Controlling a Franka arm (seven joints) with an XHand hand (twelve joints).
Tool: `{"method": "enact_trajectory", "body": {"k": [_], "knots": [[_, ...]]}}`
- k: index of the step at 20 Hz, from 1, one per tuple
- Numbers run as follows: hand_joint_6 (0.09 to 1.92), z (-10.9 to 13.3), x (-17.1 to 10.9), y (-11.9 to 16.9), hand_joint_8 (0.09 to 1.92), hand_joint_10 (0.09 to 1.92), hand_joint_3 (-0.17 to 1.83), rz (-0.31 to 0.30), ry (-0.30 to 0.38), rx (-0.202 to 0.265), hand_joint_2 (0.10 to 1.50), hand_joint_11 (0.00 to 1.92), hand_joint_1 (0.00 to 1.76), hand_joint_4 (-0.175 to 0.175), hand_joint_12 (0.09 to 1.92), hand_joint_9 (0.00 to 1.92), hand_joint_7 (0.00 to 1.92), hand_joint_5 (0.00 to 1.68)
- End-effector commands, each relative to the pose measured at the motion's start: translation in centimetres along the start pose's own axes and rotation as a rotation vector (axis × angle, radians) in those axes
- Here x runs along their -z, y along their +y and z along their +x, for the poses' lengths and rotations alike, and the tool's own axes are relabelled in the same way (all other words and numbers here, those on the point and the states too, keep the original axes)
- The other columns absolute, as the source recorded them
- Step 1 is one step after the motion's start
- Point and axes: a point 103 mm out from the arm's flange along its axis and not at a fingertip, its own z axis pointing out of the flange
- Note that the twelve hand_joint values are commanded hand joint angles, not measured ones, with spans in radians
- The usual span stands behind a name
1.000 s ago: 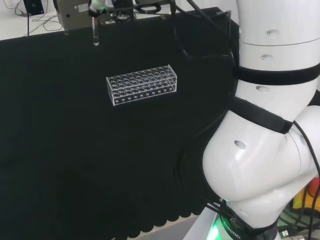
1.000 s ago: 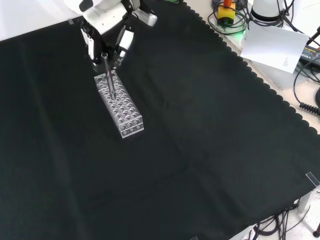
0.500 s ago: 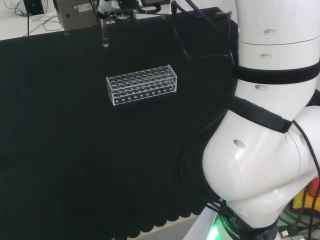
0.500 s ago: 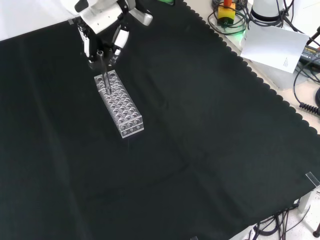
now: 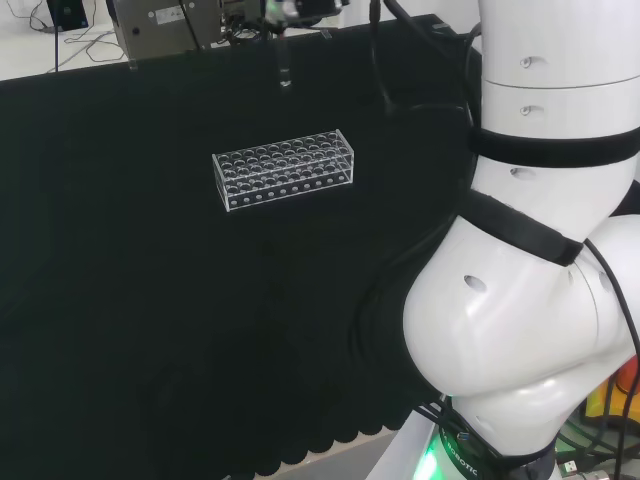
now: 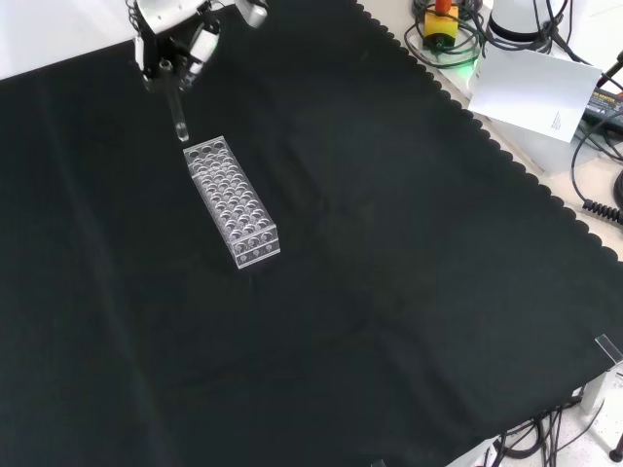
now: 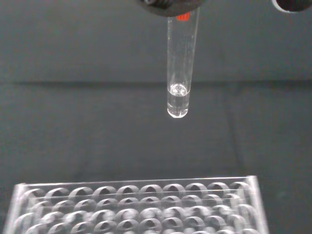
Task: Shake the test tube.
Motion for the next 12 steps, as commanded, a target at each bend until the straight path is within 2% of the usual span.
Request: {"method": "enact_trajectory", "body": {"k": [1, 4, 6, 12], "knots": [[0.32, -5.2, 0.8, 0.5, 0.60, 0.38, -0.17, -0.017, -0.026, -0.113, 1.04, 1.37, 1.23, -0.175, 0.78, 1.68, 1.67, 1.39], [0.32, -5.9, 0.8, 0.6, 0.60, 0.38, -0.17, -0.018, -0.028, -0.132, 1.04, 1.37, 1.23, -0.175, 0.78, 1.68, 1.67, 1.39], [0.32, -5.7, 0.7, 0.6, 0.60, 0.38, -0.17, -0.012, -0.024, -0.128, 1.04, 1.37, 1.23, -0.175, 0.78, 1.68, 1.67, 1.39], [0.32, -3.4, -0.2, 0.8, 0.60, 0.38, -0.17, 0.000, 0.037, -0.096, 1.04, 1.37, 1.23, -0.175, 0.78, 1.68, 1.67, 1.39]]}}
